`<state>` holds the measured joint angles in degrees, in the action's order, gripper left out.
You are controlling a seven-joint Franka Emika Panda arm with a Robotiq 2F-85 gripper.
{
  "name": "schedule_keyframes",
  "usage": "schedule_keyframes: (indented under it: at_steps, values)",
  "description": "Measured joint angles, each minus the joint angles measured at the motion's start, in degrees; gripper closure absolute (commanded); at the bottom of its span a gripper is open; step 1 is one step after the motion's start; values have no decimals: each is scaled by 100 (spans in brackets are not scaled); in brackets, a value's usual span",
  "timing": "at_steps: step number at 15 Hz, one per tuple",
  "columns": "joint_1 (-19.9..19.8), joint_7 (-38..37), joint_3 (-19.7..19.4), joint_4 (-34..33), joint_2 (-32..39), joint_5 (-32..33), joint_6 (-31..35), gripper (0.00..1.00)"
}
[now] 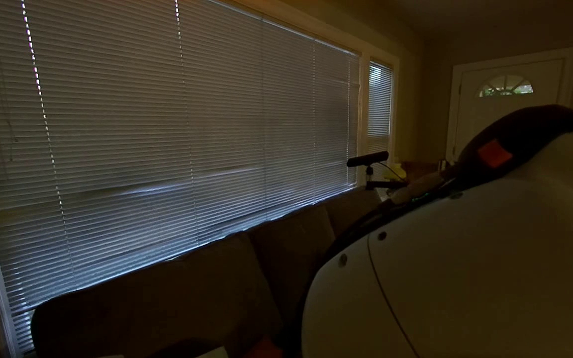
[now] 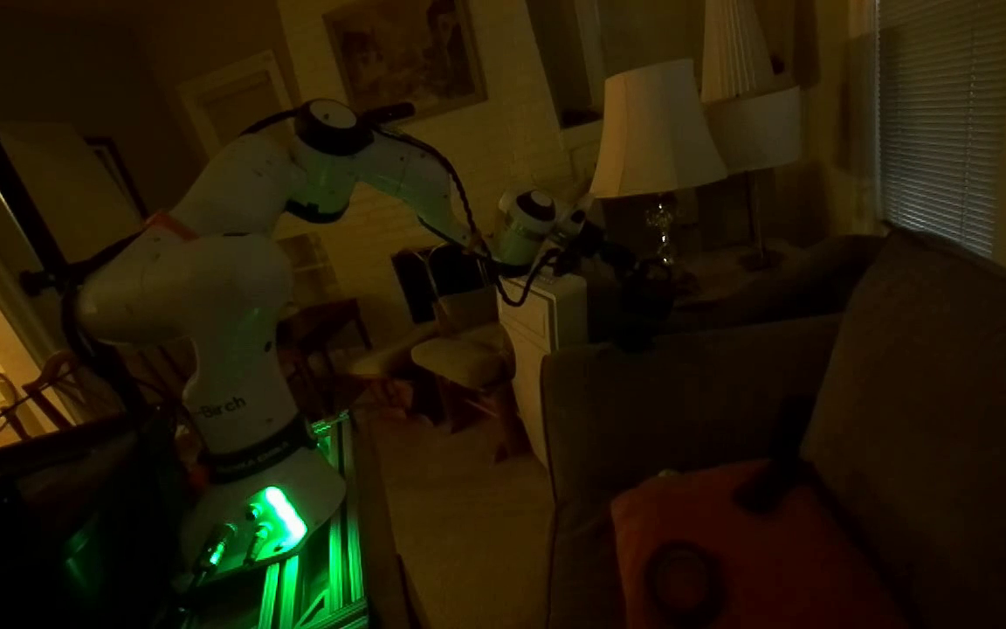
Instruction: Pour the black mug's contents into the black bowl
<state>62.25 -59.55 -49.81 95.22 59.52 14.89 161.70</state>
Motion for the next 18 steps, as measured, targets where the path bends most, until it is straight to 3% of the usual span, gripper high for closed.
schedule_keyframes:
  at_steps: [13, 18]
  values:
    - [168, 653, -182, -80, 327, 26, -39, 95]
    - [336, 695, -443, -175, 606, 31, 87, 95]
